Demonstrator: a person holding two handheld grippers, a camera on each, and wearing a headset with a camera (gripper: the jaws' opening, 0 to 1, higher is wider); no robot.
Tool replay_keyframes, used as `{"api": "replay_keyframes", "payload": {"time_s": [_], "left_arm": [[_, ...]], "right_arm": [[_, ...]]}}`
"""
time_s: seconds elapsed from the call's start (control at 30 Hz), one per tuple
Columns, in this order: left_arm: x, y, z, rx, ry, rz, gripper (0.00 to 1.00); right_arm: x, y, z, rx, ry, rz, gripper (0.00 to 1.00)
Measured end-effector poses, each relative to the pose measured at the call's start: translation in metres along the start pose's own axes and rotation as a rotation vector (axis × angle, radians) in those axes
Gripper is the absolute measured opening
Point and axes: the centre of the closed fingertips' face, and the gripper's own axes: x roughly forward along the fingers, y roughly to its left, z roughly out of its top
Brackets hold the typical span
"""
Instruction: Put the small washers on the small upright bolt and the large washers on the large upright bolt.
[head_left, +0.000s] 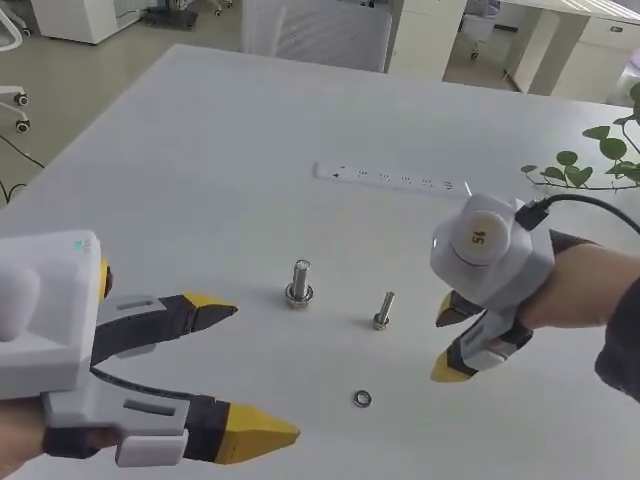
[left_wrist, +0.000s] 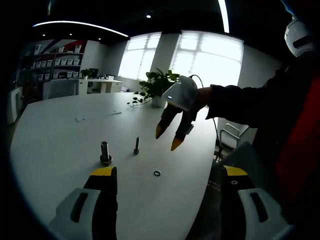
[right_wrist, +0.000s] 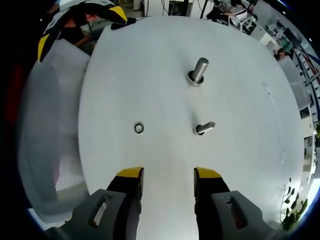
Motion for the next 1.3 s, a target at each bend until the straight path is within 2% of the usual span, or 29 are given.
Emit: {"api": "replay_keyframes", "payload": {"time_s": [0.53,0.77,1.3], "left_arm": [[-0.002,-0.005,0.005,0.016,-0.004,-0.002,0.85],[-0.005,-0.004,0.005,0.017,-0.01,0.005,0.85],[-0.005,-0.005,0.005,0.015,-0.011,0.006,0.85]], "right_arm": [[0.015,0.029,0.024,-0.044,-0.021,0.047,0.41],[0.02,0.034,0.032,-0.053,-0.027,0.065,0.4],[0.042,0.046,0.043,-0.072,-0.033,0.092,0.29]]}}
